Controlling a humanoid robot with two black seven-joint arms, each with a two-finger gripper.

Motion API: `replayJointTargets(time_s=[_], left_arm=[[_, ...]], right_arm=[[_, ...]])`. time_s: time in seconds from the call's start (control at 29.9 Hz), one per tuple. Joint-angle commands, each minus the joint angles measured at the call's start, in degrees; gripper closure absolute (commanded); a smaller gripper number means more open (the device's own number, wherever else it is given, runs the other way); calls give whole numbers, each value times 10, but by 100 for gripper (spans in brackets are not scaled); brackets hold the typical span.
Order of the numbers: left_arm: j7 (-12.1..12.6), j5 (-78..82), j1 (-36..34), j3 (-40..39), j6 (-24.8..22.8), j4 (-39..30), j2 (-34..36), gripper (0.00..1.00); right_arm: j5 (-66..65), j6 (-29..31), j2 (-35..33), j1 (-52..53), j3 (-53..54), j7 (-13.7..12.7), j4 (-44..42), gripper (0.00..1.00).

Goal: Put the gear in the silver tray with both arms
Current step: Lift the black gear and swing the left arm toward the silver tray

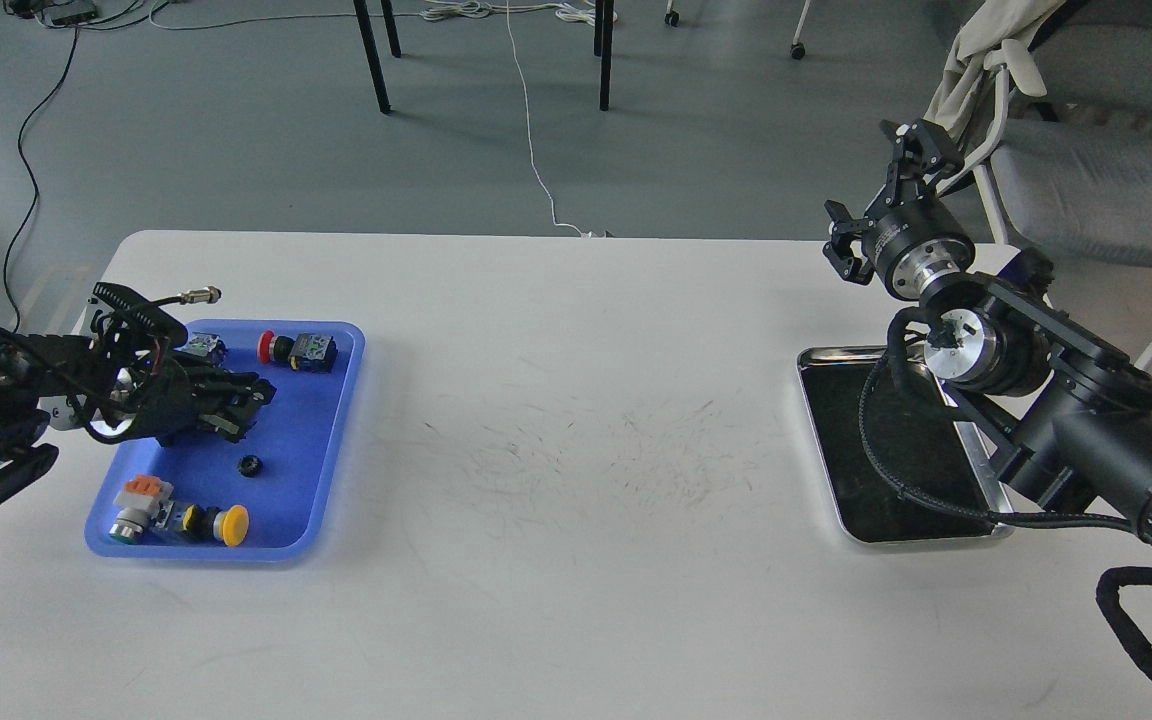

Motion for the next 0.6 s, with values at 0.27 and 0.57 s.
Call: replayJointTargets(time_s=[0.27, 0.57], left_arm=[[0, -17, -113, -3, -38, -87, 53, 93], [0, -19, -165, -5, -53, -220, 49, 93]], right_arm=[[-8, 0, -1, -1, 0, 0, 0, 1], [-9, 0, -3, 2, 0, 0, 0, 1]])
